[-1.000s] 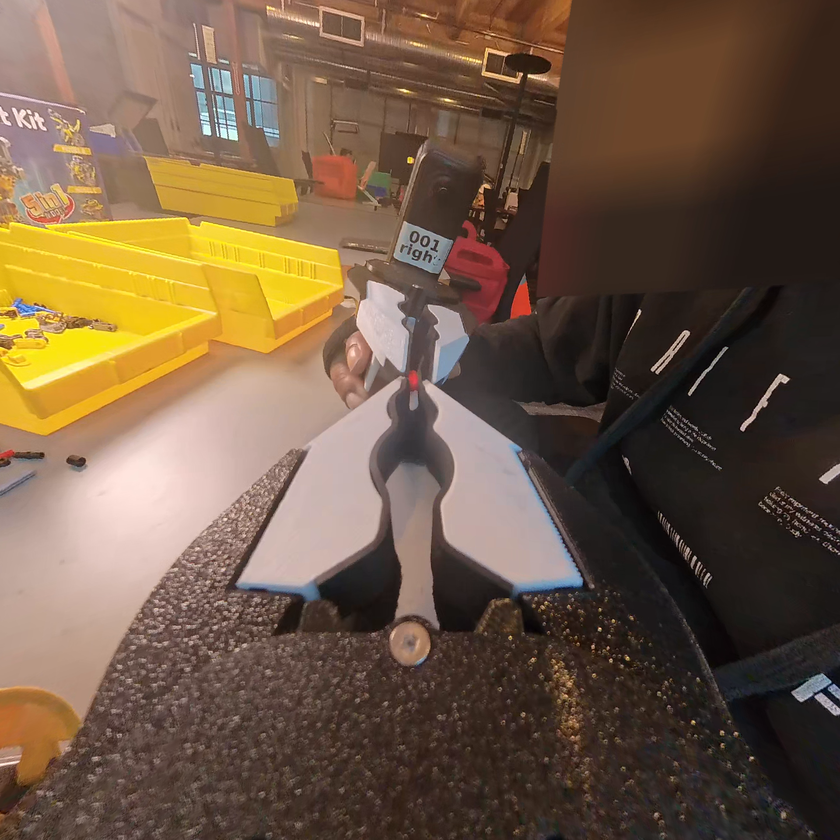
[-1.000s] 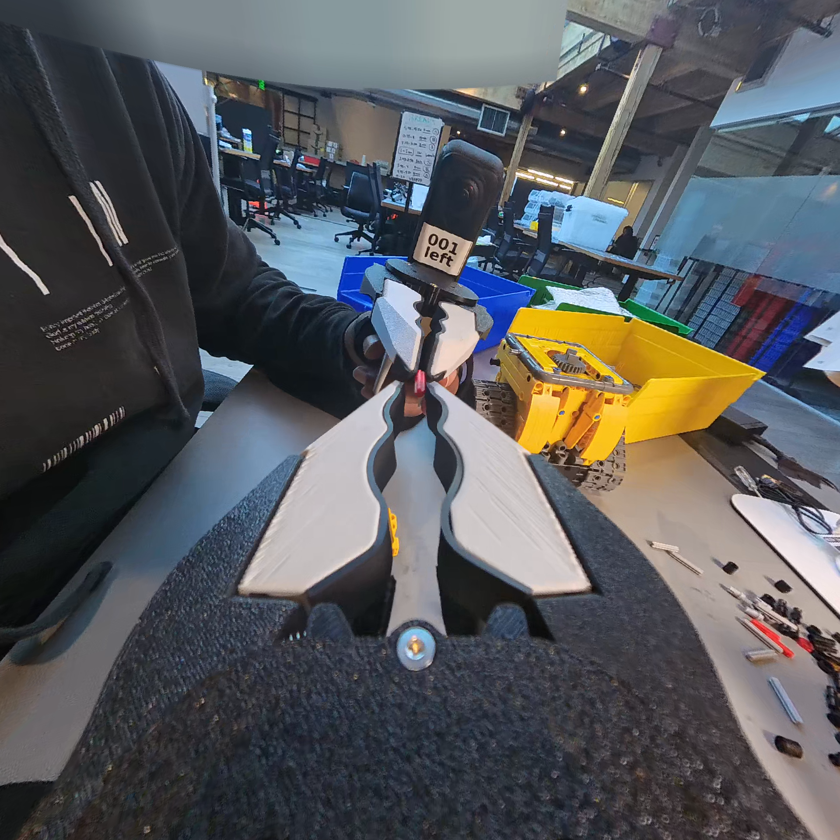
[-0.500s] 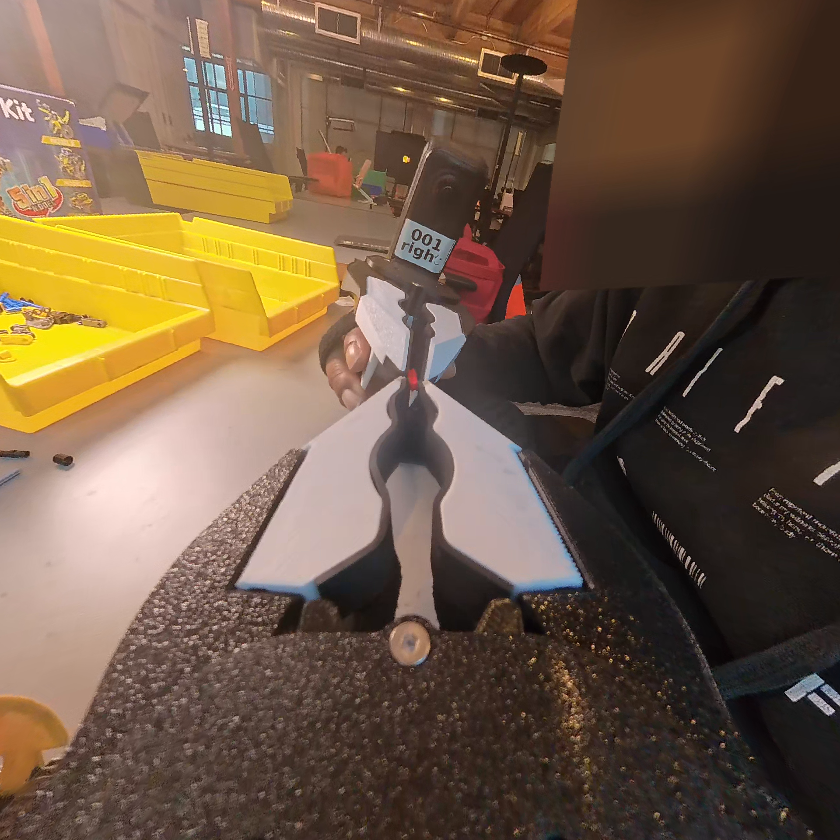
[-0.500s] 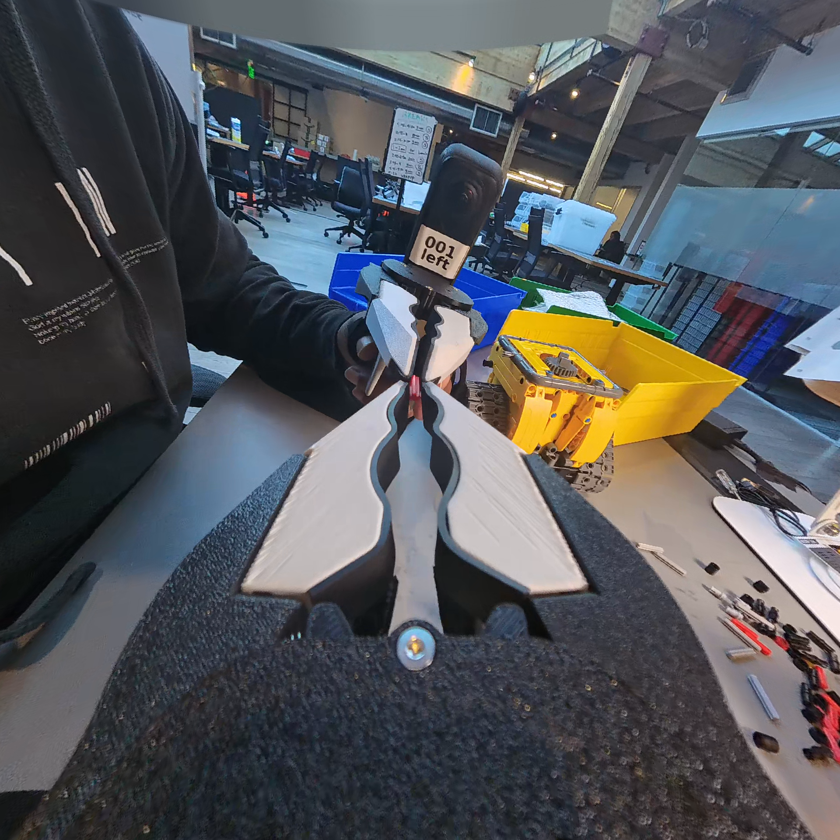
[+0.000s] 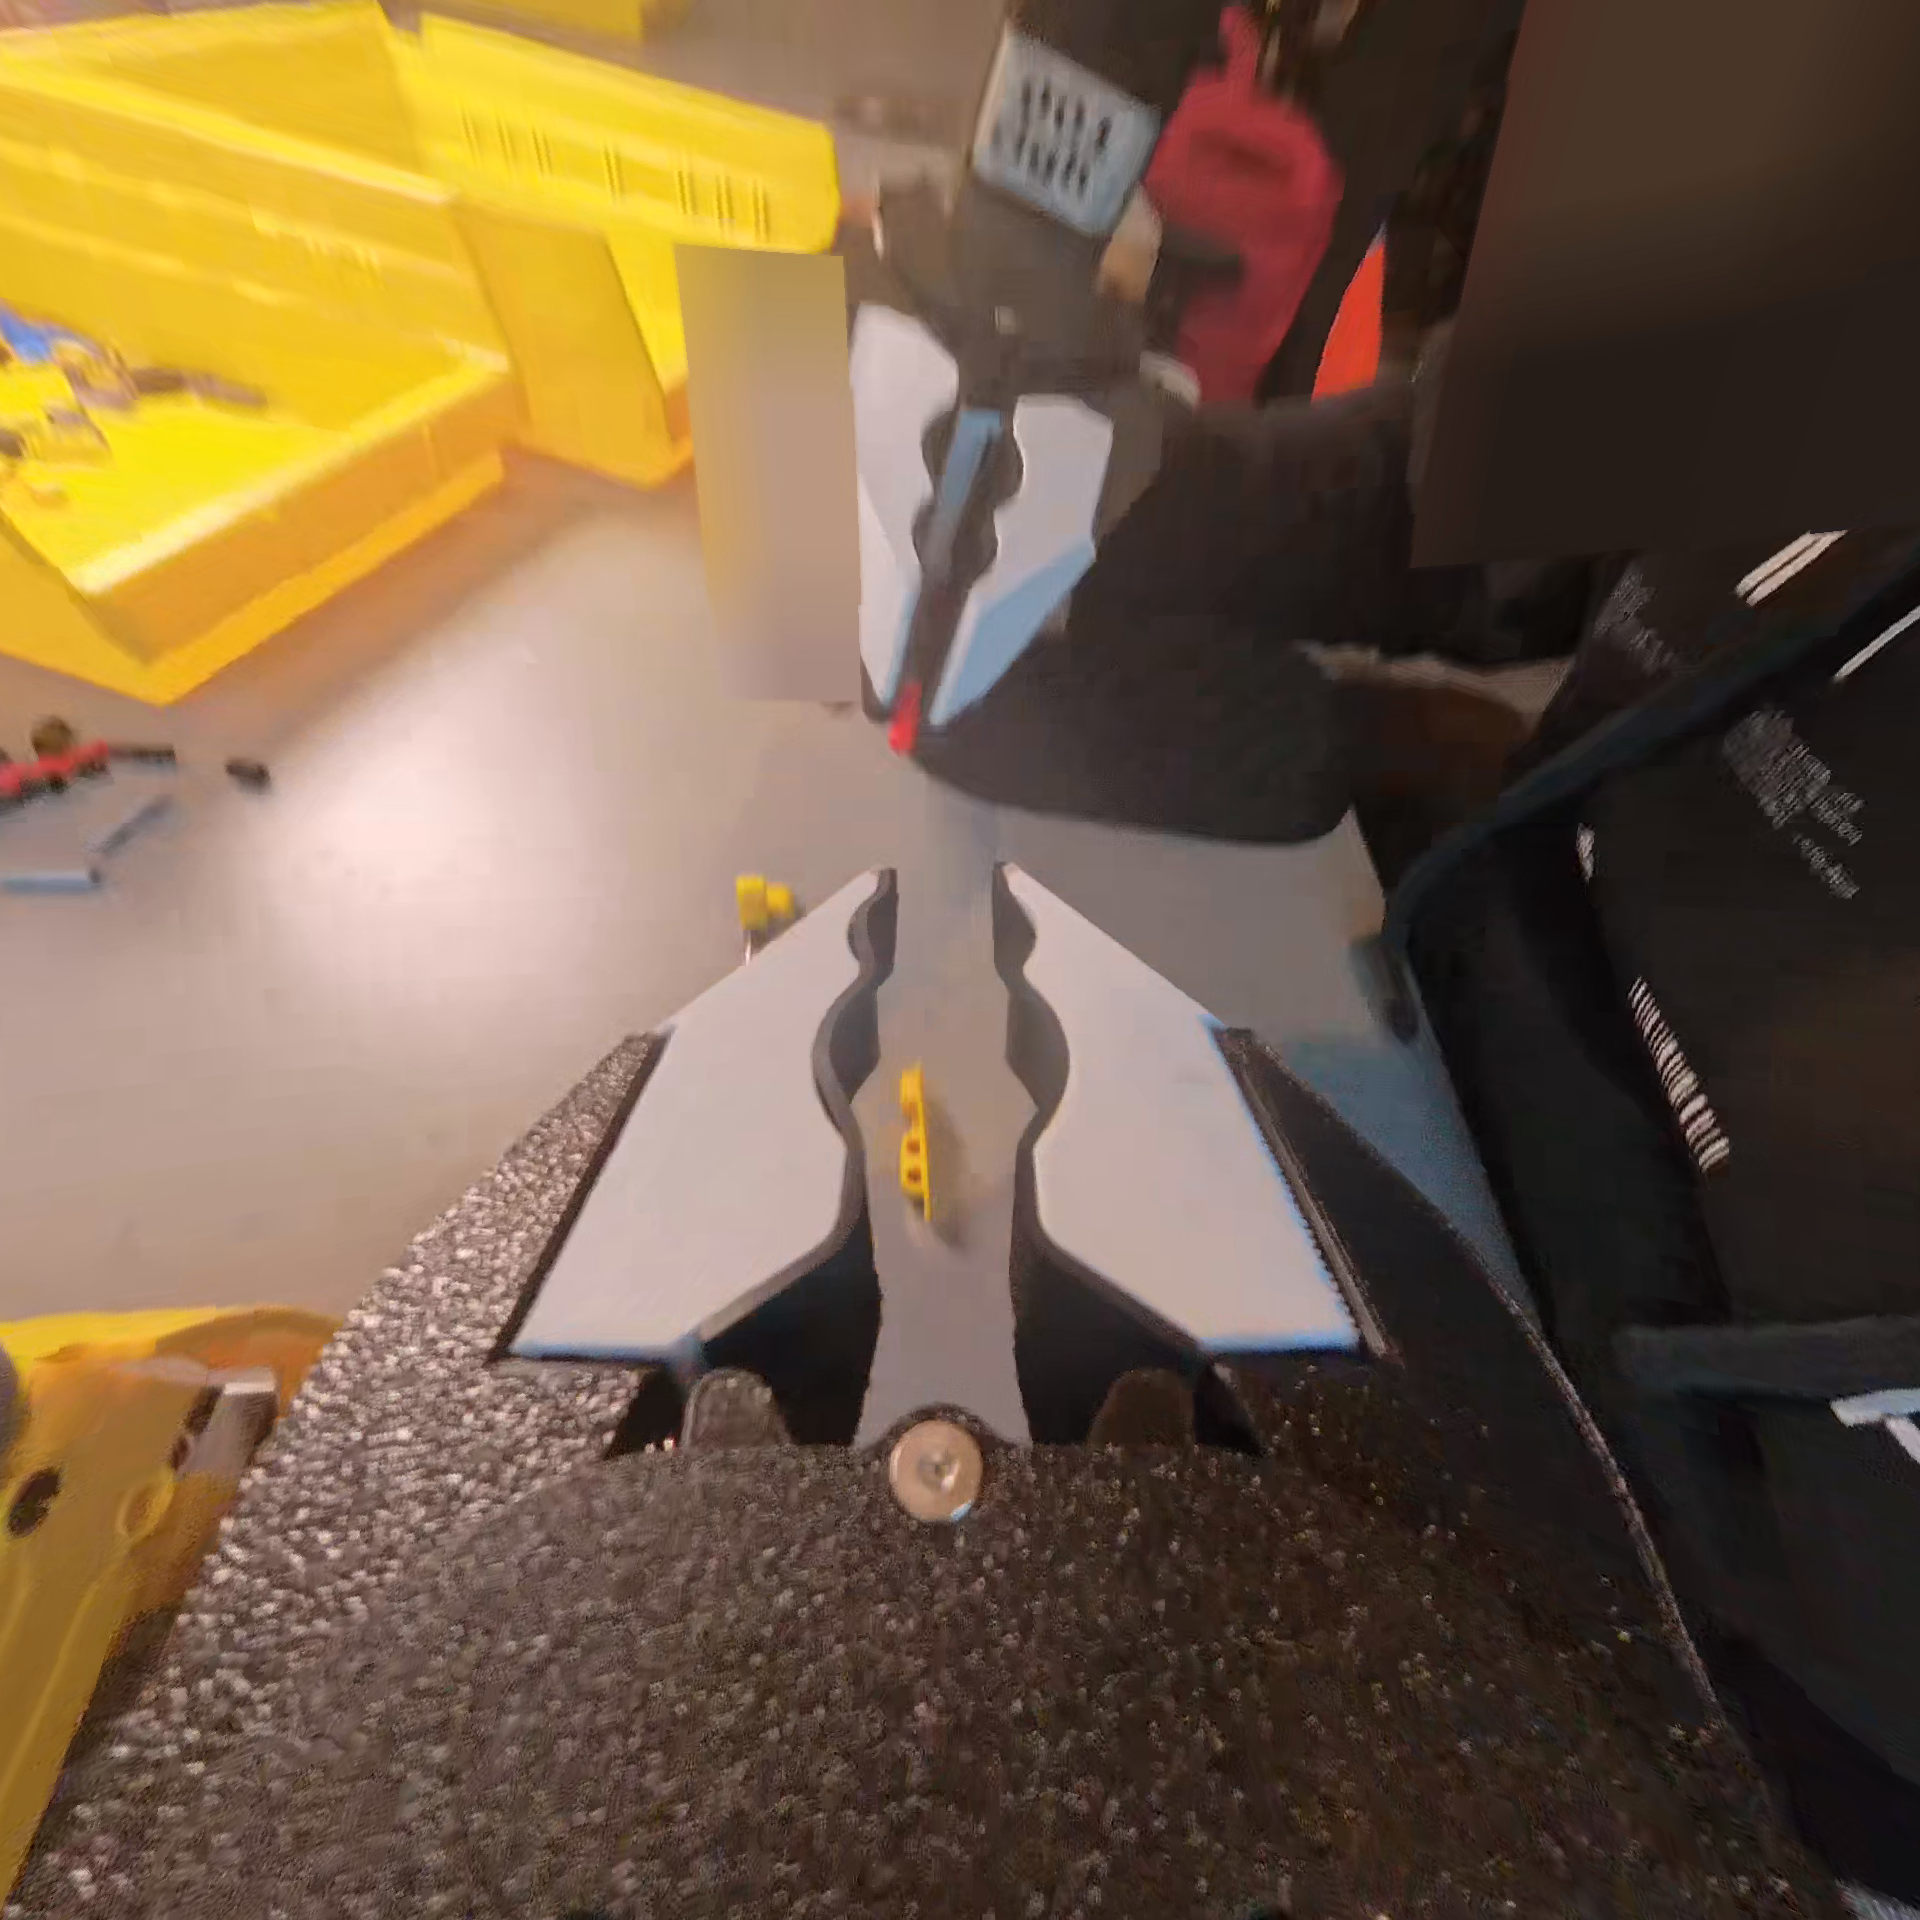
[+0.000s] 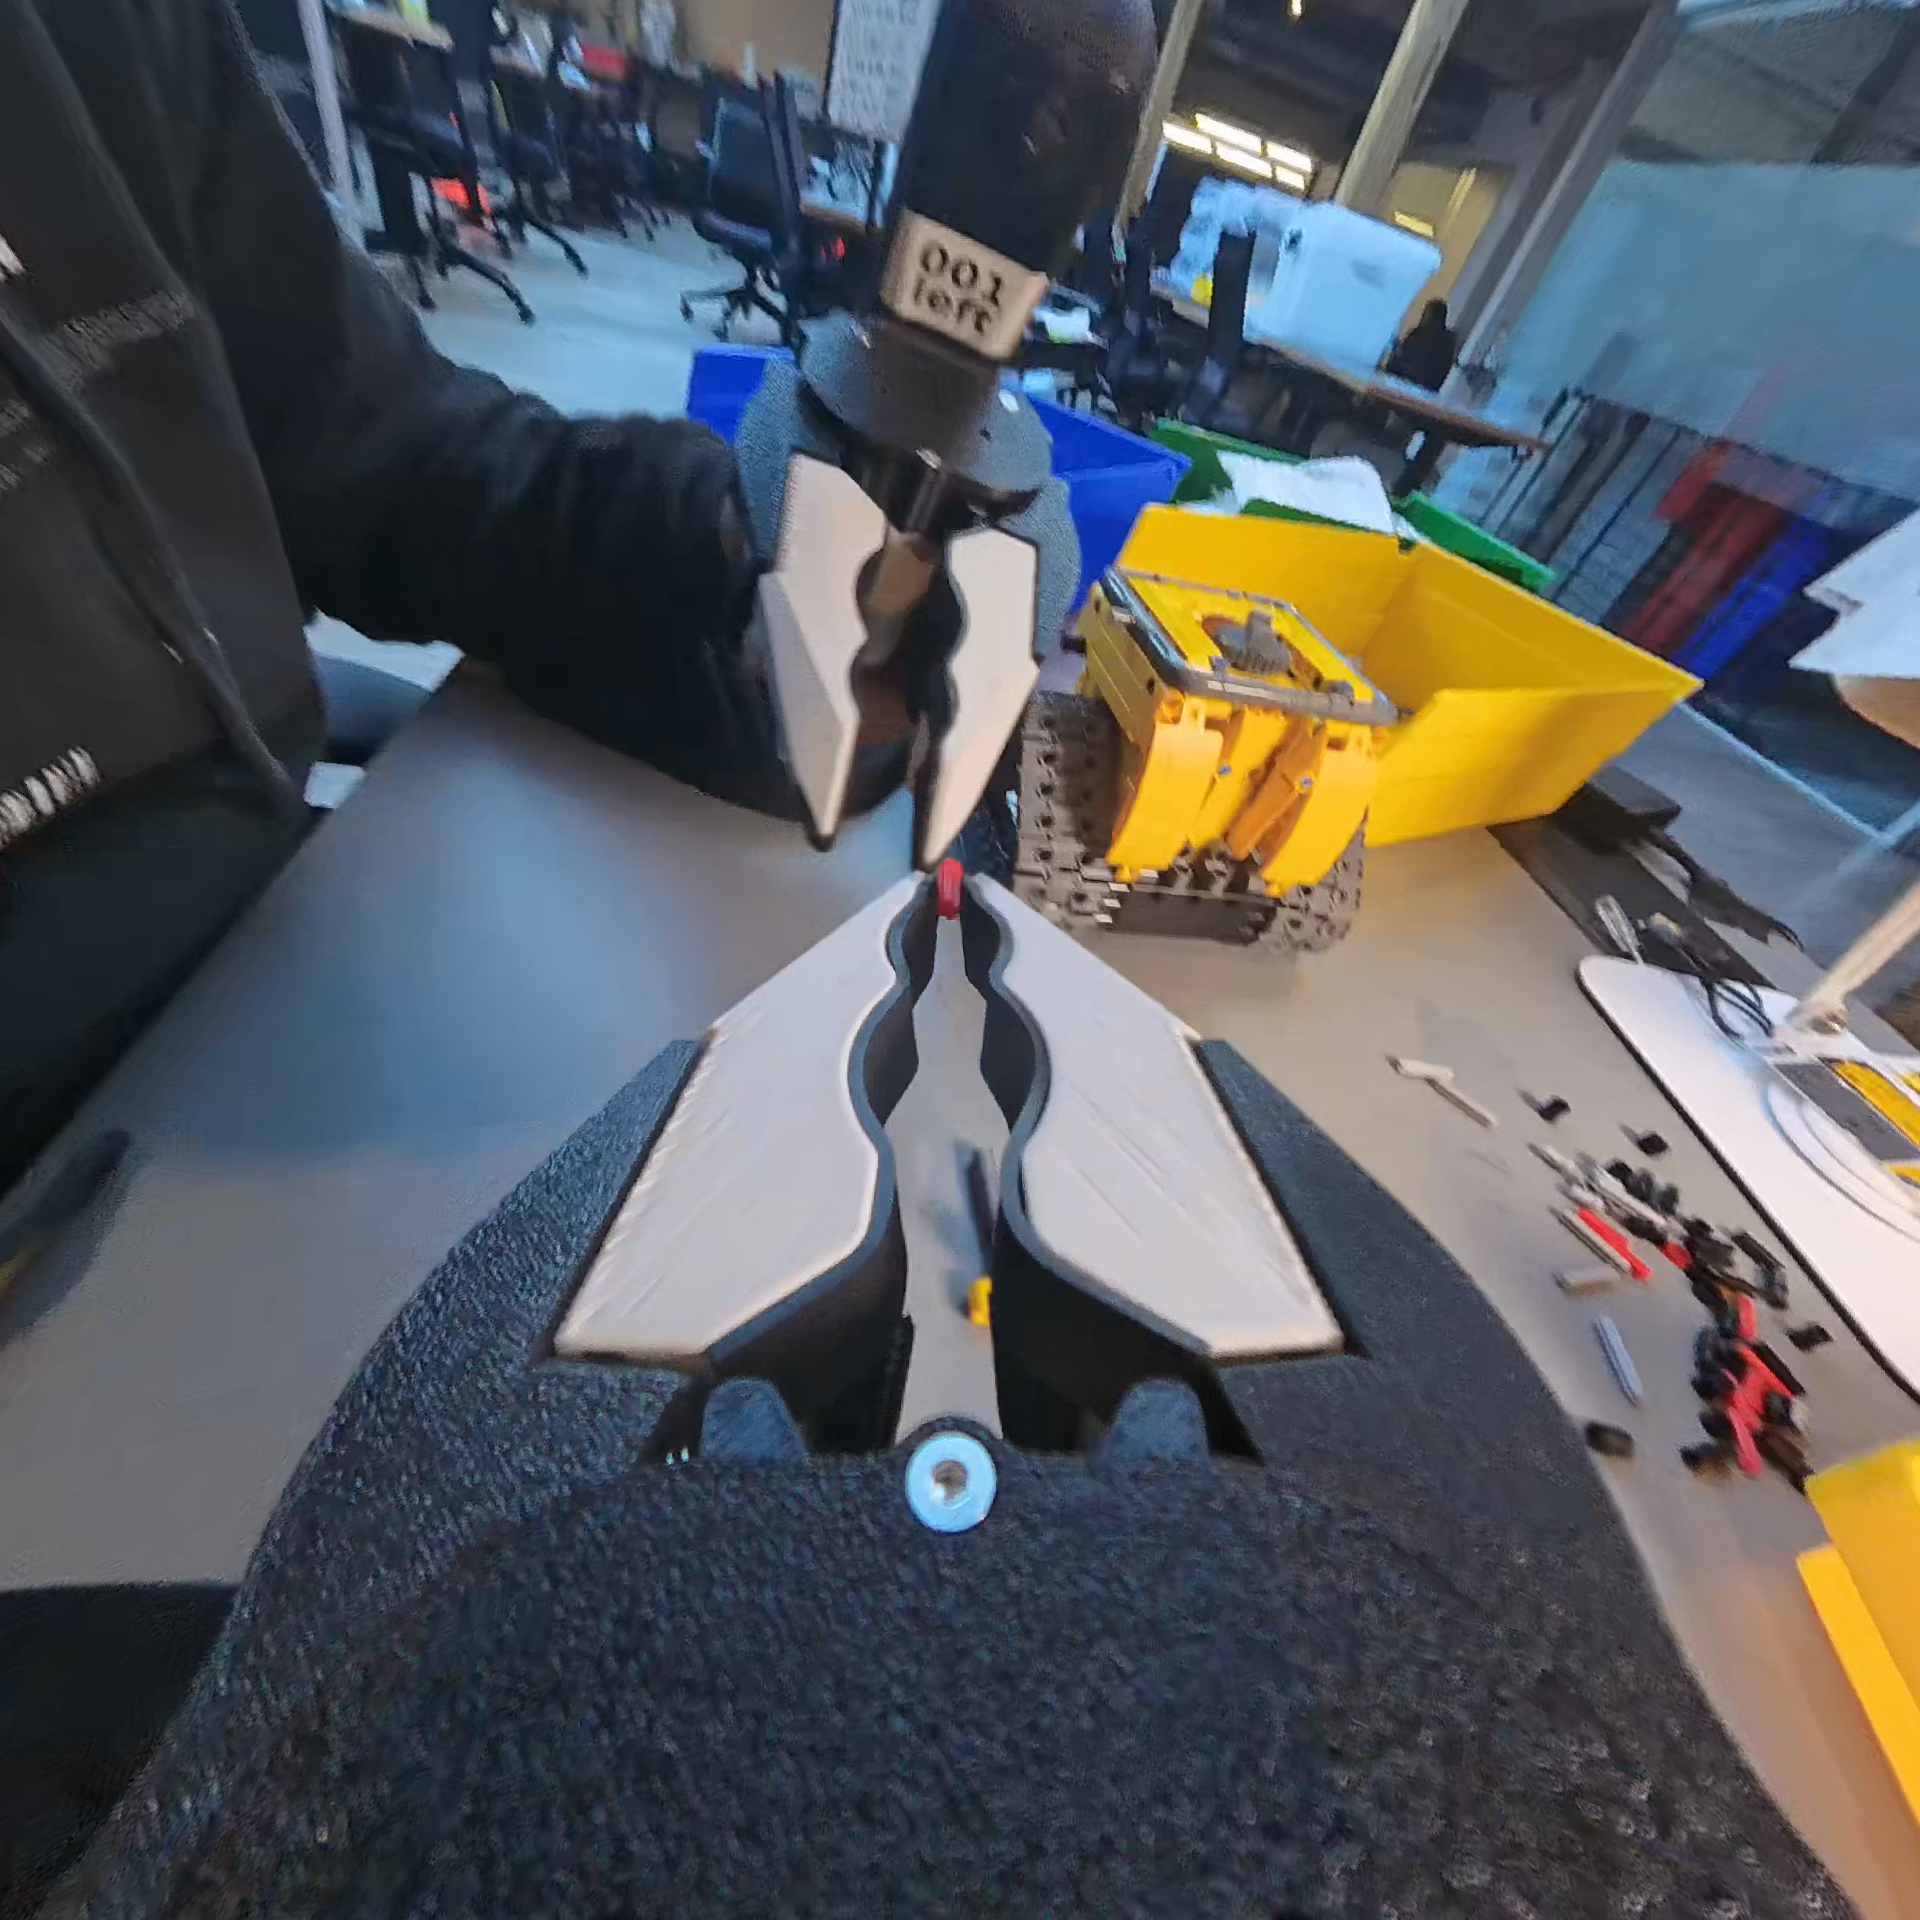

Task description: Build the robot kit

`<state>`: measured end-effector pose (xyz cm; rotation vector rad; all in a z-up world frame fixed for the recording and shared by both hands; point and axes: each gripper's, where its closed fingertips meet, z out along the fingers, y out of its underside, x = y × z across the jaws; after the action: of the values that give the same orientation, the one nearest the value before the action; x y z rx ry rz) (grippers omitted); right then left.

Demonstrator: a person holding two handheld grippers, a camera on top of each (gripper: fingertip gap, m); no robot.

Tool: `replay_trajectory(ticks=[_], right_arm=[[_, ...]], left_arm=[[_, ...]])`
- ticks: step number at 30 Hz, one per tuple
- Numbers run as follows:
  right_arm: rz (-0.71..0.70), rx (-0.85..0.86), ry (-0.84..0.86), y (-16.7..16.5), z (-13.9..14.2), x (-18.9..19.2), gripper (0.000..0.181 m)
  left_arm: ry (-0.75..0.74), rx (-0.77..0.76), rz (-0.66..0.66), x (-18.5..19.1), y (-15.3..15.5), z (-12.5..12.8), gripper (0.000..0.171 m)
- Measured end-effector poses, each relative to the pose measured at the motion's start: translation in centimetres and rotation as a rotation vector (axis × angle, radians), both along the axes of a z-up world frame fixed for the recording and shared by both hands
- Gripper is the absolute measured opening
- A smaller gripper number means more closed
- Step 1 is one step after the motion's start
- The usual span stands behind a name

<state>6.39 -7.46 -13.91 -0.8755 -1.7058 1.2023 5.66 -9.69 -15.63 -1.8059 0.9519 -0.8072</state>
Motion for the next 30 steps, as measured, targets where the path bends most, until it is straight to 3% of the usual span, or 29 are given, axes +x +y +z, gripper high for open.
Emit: replay_trajectory(ticks=[5, 10, 15, 18, 21, 30], right_arm=[[-0.022, 0.026, -0.091, 0.9, -2.0, -0.2, 0.004], [-0.002, 0.044, -0.12, 0.4, -2.8, -0.3, 0.004], [0.038, 0.048, -0.147, -0.3, -3.2, 0.0, 0.004], [0.053, 0.05, -0.152, -0.6, -3.2, 0.1, 0.004], [0.087, 0.025, -0.132, -1.2, -2.7, 0.3, 0.004], [0.113, 0.065, -0.167, -2.1, -3.5, 0.3, 0.004]], left_arm=[[0.329, -0.17, 0.013, -0.8, -0.5, -6.9, 0.02], [0.465, -0.168, 0.02, -0.8, -0.4, -9.5, 0.011], [0.473, -0.074, 0.033, -0.9, 0.3, -8.9, 0.001], [0.235, -0.039, -0.004, 0.3, 0.2, -4.9, 0.001], [0.127, -0.028, -0.021, 0.4, -0.1, -3.0, 0.001], [0.118, -0.043, -0.047, 1.0, -0.4, -3.2, 0.001]])
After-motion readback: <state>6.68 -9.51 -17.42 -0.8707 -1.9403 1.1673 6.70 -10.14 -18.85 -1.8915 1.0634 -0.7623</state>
